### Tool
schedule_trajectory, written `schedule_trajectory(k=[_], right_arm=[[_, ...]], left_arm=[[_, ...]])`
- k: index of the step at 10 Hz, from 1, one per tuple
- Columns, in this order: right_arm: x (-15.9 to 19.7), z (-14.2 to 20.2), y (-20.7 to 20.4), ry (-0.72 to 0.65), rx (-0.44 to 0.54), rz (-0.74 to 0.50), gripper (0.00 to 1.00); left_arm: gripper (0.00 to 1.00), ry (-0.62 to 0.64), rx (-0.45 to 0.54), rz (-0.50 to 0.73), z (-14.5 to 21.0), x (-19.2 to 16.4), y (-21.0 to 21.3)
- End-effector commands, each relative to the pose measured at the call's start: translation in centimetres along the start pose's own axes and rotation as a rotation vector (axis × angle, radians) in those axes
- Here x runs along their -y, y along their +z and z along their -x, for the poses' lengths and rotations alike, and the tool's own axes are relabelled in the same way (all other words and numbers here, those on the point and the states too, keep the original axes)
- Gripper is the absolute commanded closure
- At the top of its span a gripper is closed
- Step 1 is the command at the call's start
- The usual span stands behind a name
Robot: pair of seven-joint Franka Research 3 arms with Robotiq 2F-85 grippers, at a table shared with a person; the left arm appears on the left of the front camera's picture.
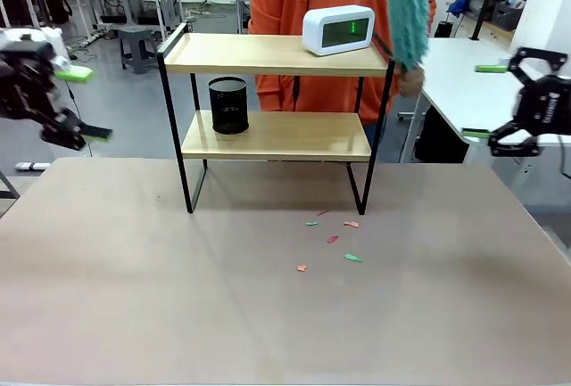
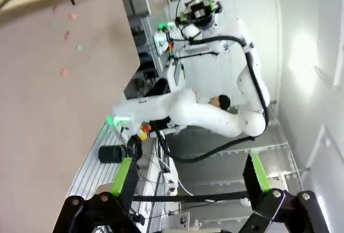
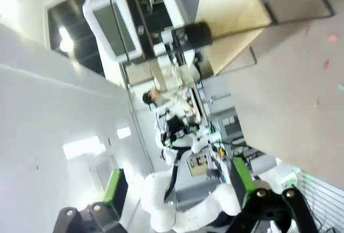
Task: Clean the shelf.
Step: Hand the Duster back to the human.
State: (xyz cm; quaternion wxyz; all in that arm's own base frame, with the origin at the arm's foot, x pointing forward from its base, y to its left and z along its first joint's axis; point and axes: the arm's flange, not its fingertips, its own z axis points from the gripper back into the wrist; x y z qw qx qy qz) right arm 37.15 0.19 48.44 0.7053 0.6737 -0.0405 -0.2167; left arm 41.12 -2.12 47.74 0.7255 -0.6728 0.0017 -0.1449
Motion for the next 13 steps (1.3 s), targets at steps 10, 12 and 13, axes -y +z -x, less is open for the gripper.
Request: schedule_trajectory(k=[10,12,13], right_arm=[[0.0,0.5,-2.1,0.008,-0.064,0.006,0.00],[0.0,0.5,-2.1,0.008,-0.064,0.006,0.00],[0.0,0.5,-2.1,0.008,-0.064,0.006,0.00]], left_arm=[[0.00,0.000,0.000,0.000,0.0,0.0,0.0],[0.00,0.000,0.000,0.000,0.0,0.0,0.0],[0.00,0.000,0.000,0.000,0.0,0.0,0.0]])
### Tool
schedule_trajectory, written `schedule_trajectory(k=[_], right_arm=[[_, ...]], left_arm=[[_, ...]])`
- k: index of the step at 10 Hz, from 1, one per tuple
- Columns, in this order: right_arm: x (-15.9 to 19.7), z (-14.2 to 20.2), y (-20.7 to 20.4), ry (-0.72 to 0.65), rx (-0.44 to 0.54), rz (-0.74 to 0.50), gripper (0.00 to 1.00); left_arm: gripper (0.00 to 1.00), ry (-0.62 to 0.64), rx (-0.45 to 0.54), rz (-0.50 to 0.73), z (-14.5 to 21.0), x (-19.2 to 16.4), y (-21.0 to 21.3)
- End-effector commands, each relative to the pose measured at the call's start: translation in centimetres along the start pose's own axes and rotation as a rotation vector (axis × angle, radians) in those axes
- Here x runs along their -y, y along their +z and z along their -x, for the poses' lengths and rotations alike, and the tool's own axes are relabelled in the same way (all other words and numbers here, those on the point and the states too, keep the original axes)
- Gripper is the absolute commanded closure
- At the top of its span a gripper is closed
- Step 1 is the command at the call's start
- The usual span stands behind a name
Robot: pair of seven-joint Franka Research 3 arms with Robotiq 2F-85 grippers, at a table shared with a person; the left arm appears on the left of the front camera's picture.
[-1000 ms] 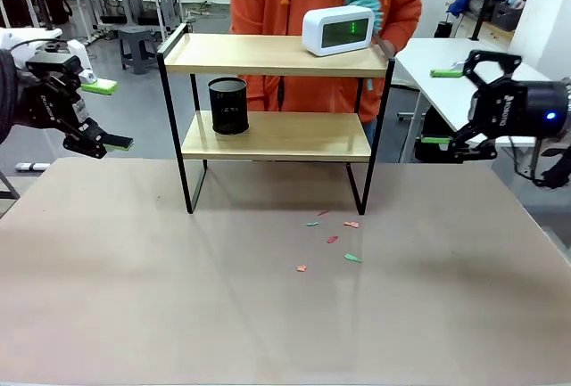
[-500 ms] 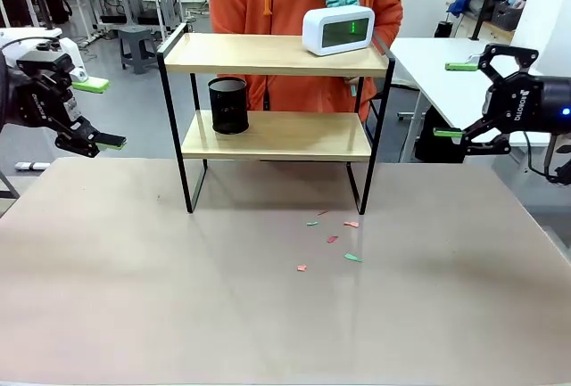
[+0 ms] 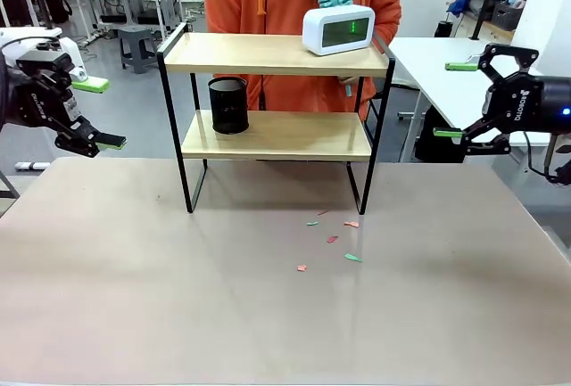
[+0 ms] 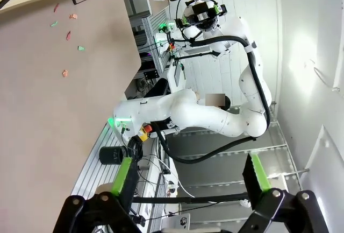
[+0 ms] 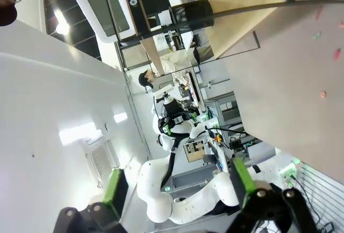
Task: Clean the shelf.
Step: Hand the Duster back to the human.
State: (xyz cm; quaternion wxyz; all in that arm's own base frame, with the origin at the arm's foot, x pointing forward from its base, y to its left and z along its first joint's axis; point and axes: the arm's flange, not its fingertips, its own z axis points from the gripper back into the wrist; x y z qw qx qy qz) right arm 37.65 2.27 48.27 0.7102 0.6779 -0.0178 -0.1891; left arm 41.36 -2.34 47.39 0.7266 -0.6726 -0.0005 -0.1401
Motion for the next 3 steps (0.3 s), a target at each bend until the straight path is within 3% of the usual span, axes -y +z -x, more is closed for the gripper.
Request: schedule_trajectory(k=[1,3], right_arm=[[-0.07,0.28,0.06,-0.002,0.007,-0.002,0.00],[-0.07,0.28,0.06,-0.002,0.007,-0.002,0.00]], left_arm=[[0.00,-0.004,-0.009,0.002,0.20,0.38,0.20],[0.00,-0.004,-0.009,0.002,0.20,0.38,0.20]])
